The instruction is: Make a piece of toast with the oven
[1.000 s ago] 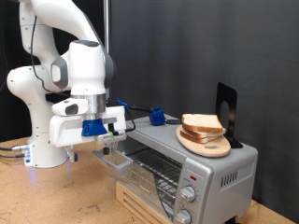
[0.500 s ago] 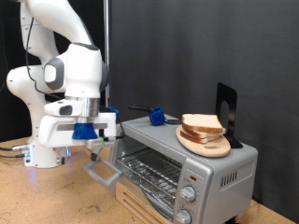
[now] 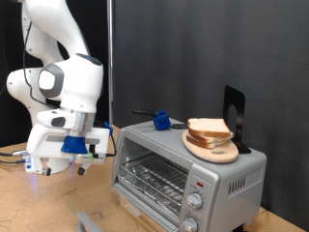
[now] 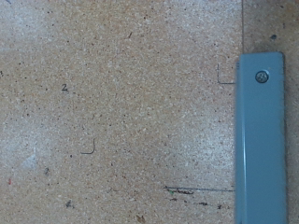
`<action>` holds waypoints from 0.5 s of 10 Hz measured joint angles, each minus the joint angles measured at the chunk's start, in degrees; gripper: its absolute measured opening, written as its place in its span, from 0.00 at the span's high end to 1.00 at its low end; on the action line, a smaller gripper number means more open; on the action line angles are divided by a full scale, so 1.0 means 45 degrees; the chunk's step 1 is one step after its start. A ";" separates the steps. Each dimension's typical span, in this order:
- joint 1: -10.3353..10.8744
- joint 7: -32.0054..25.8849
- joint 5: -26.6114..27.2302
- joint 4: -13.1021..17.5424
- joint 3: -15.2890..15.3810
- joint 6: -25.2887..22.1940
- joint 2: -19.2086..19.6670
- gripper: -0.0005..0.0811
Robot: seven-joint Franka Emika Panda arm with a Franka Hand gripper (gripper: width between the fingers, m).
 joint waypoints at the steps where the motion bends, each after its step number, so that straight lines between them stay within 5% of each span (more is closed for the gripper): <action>1: -0.0027 -0.0034 -0.0176 -0.0021 -0.0025 0.0191 0.0064 0.16; 3: -0.0047 -0.1161 -0.0164 -0.0303 -0.0272 0.1076 0.0028 0.16; 5: 0.0228 -0.3566 0.1577 -0.0845 -0.0596 0.1633 -0.0591 0.16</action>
